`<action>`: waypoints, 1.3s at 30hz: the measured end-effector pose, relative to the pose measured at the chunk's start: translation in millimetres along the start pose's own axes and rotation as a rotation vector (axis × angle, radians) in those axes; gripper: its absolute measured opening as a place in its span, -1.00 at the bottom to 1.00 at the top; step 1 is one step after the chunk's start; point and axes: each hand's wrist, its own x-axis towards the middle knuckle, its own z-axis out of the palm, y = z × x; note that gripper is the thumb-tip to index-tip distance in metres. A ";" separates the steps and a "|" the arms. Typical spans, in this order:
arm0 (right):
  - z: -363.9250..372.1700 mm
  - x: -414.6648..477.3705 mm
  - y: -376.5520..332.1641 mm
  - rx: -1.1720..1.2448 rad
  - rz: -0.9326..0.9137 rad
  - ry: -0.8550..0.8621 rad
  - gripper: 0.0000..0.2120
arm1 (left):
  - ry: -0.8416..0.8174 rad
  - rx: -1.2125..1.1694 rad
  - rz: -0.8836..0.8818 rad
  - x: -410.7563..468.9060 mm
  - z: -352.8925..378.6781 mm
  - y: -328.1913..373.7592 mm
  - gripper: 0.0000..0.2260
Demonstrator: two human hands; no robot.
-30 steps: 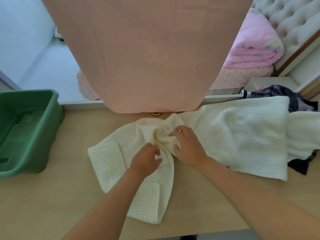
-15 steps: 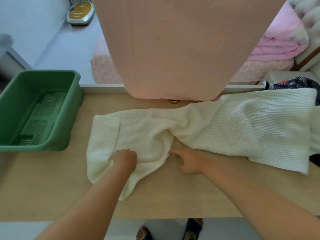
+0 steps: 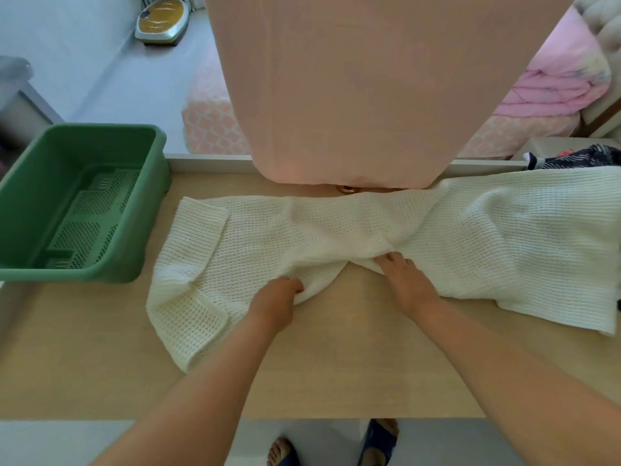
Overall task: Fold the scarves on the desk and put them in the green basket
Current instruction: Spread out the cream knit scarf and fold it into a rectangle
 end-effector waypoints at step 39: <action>-53.2 56.8 69.2 0.298 0.138 0.097 -0.83 | 0.138 -0.013 -0.110 119.5 -41.2 49.8 -0.74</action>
